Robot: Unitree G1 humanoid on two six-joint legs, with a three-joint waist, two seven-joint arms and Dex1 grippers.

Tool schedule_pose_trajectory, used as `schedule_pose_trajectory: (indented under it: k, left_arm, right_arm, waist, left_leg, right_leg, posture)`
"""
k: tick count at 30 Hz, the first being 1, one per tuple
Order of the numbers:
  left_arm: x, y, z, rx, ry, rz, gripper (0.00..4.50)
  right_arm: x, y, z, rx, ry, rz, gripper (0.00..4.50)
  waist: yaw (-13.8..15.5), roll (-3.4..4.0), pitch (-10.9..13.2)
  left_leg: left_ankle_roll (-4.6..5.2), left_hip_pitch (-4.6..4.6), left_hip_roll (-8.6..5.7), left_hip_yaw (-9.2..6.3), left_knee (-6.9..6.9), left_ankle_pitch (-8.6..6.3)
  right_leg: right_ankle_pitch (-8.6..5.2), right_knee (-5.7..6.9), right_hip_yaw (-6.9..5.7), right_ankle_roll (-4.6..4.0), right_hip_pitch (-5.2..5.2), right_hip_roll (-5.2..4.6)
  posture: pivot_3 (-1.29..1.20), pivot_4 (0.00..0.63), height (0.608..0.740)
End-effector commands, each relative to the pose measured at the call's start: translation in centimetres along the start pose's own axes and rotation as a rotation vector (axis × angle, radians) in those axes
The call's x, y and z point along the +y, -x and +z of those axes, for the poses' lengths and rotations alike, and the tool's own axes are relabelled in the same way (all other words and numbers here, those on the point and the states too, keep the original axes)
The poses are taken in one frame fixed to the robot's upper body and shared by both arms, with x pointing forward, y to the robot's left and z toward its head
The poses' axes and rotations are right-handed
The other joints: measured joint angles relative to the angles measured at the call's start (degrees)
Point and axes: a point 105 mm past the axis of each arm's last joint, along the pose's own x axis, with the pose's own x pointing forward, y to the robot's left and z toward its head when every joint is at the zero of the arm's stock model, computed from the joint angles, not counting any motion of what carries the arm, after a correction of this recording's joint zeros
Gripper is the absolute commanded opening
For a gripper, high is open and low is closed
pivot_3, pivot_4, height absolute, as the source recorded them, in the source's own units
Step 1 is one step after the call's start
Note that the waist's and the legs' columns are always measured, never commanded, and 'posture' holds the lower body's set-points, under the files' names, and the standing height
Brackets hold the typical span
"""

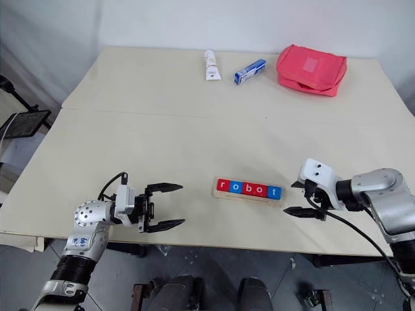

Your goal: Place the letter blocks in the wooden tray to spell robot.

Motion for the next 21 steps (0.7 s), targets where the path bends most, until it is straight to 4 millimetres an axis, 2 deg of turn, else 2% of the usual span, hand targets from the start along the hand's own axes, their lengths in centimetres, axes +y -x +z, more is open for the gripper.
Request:
schedule_pose_trajectory:
  k: [1,11,21]
  left_arm:
    - [0.0,0.1,0.5,-0.007,-0.029,-0.008,4.50]
    - [-0.2,0.2,0.5,-0.004,-0.025,-0.008,4.50]
    - [-0.3,0.4,0.5,-0.002,-0.024,0.002,4.50]
  right_arm:
    - [-0.3,1.0,1.0,-0.022,0.020,-0.031,3.57]
    - [-0.9,0.3,1.3,-0.016,0.026,-0.052,0.03]
    - [-0.4,-1.2,2.9,-0.076,0.038,-0.021,0.03]
  waist:
    - [-0.1,0.00,0.0]
    - [-0.1,0.00,0.0]
    - [-0.3,0.00,0.0]
  left_leg:
    - [0.00,0.00,0.00,0.00,0.00,0.00]
    - [0.00,0.00,0.00,-0.01,0.00,0.00]
    - [0.00,0.00,0.01,-0.02,0.00,0.00]
  right_leg:
    - [0.00,0.00,0.00,0.00,0.00,0.00]
    - [0.00,0.00,0.00,0.00,0.01,-0.01]
    - [0.00,0.00,0.00,0.00,0.00,0.00]
  posture:
    - [0.00,0.150,0.740]
    - [0.00,0.150,0.740]
    - [0.00,0.150,0.740]
